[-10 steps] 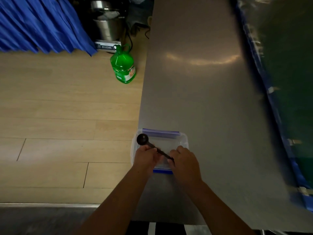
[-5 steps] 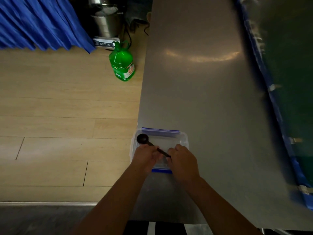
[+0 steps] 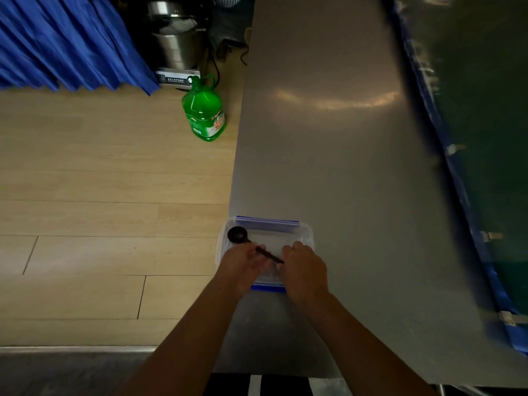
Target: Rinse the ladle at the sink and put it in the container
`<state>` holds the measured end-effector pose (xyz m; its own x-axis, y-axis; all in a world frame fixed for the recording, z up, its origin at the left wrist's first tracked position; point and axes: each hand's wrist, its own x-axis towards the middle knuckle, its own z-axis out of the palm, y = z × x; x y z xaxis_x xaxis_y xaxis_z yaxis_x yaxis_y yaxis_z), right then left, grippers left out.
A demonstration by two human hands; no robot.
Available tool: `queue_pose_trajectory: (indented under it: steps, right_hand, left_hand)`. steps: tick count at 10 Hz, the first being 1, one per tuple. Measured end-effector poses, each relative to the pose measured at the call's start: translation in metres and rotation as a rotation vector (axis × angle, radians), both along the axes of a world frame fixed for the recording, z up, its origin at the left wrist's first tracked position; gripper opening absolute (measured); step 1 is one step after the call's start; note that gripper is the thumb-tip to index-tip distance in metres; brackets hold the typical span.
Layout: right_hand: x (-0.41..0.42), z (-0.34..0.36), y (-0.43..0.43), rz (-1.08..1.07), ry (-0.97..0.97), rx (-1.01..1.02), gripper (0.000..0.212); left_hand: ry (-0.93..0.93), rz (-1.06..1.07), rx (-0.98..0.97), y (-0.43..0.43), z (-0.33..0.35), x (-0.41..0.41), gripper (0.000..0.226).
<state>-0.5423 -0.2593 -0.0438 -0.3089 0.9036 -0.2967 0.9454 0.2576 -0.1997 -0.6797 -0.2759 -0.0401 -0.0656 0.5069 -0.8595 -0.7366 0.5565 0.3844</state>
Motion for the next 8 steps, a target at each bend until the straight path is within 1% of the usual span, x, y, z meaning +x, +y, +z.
queue_pose_trajectory:
  steps: [1, 3, 5, 6, 8]
  right_hand:
    - [-0.001, -0.002, 0.0, -0.001, -0.001, 0.0, 0.015]
    - [0.002, 0.003, 0.0, -0.002, 0.026, -0.004, 0.017]
    - [0.017, 0.029, -0.004, -0.098, 0.178, -0.026, 0.024]
    - [0.035, 0.049, -0.004, -0.064, 0.221, -0.085, 0.019]
    - [0.043, 0.102, 0.013, 0.001, 0.201, -0.241, 0.014]
  left_hand:
    - [0.002, -0.003, 0.001, 0.0, 0.0, -0.001, 0.016]
    - [0.006, 0.015, 0.033, -0.004, 0.012, -0.002, 0.014]
    - [0.157, -0.036, 0.035, -0.018, 0.041, 0.001, 0.016]
    - [0.184, -0.052, 0.06, -0.029, 0.064, 0.011, 0.016]
    - [0.537, -0.321, 0.137, -0.047, 0.135, 0.02, 0.025]
